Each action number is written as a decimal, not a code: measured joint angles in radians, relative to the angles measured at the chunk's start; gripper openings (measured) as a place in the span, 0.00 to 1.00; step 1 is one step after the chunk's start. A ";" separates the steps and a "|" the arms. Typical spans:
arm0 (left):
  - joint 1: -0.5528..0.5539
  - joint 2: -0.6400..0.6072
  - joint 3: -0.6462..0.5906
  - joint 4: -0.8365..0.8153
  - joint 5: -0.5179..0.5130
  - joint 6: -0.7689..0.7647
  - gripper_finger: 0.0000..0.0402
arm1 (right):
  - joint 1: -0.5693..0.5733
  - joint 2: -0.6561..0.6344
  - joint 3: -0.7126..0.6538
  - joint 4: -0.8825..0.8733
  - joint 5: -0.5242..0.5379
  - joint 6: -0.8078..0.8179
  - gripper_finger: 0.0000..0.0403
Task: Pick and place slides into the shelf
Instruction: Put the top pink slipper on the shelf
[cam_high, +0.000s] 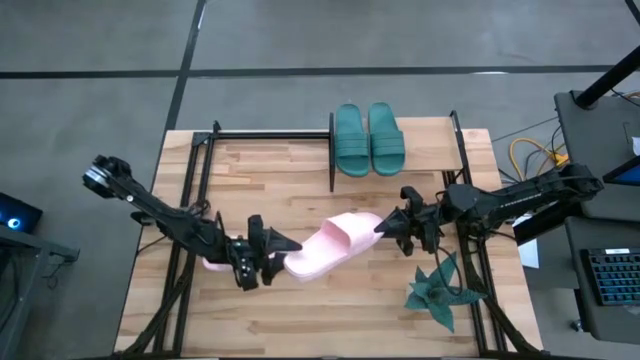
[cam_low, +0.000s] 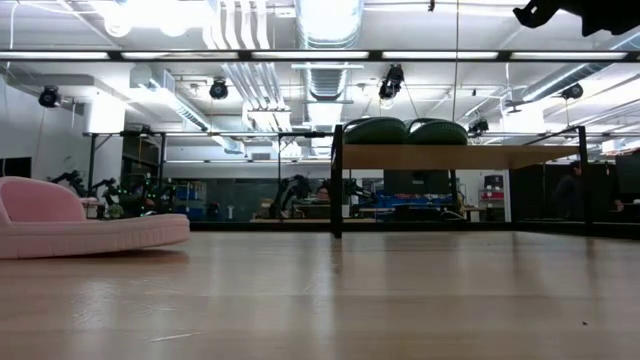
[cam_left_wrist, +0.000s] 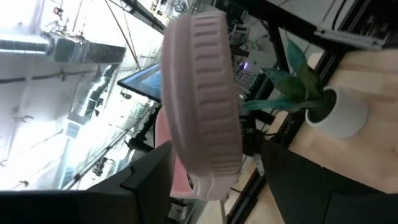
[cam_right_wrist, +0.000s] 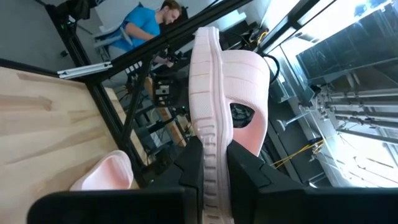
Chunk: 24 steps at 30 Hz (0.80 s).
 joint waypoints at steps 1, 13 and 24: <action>0.000 0.008 0.000 0.007 -0.001 0.013 0.56 | 0.000 0.000 0.000 0.000 0.002 0.000 0.08; 0.000 0.010 0.001 0.014 -0.003 0.023 0.38 | 0.000 0.000 -0.004 -0.014 0.008 0.000 0.08; 0.000 0.001 0.003 0.013 0.000 0.075 0.16 | 0.000 0.000 -0.004 -0.022 0.009 0.000 0.08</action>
